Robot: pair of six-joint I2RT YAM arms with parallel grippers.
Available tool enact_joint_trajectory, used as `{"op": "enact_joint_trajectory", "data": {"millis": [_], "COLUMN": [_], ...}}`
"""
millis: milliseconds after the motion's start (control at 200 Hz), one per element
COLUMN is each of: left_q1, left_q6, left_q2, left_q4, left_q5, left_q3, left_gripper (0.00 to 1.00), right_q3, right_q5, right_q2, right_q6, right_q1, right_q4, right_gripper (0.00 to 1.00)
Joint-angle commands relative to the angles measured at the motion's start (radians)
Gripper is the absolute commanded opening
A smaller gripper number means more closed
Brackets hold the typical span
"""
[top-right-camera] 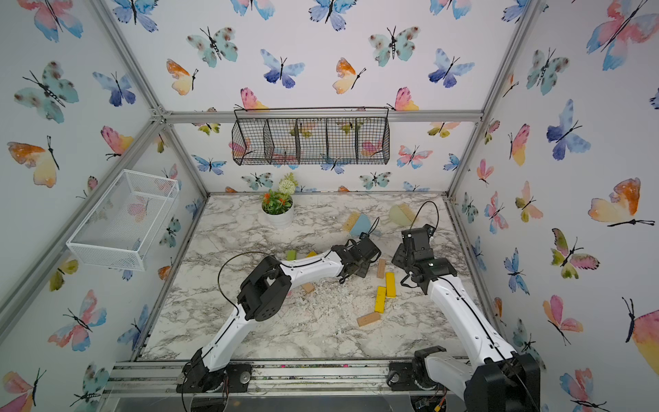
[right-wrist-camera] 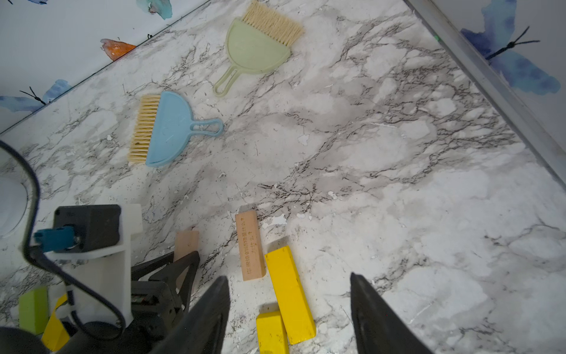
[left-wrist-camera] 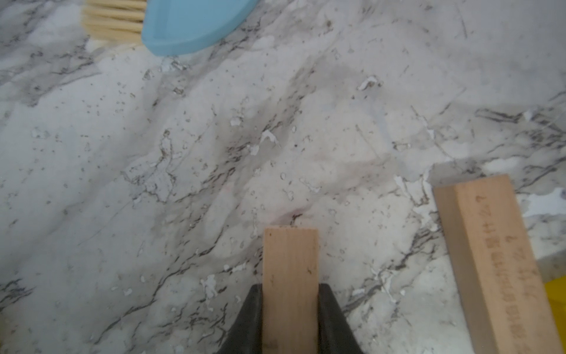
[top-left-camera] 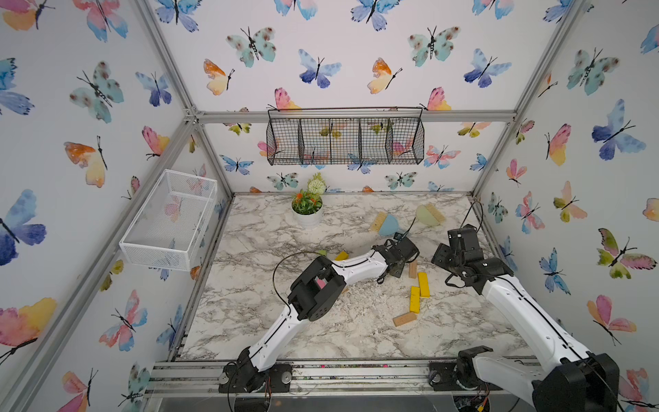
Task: Assemble the letter k with building blocks
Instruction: Pick up the building block from the center of the board.
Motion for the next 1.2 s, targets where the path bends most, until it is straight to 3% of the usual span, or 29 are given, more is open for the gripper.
{"op": "enact_joint_trajectory", "data": {"millis": [0, 405, 1196], "left_q1": [0.031, 0.141, 0.166], "left_q6": [-0.076, -0.203, -0.247], "left_q2": [-0.046, -0.199, -0.127], "left_q4": [-0.061, -0.097, -0.099], "left_q5": [-0.046, -0.078, 0.003], "left_q3": [-0.051, -0.195, -0.162], "left_gripper": [0.22, 0.21, 0.21], "right_q3": [-0.009, -0.028, -0.035], "right_q5": [-0.004, -0.044, -0.069], "right_q2": [-0.011, 0.015, 0.029], "right_q6": [0.007, 0.003, -0.006], "right_q1": [-0.004, -0.005, -0.005], "right_q4": [-0.006, 0.016, 0.023], "right_gripper": [0.64, 0.64, 0.64]}}
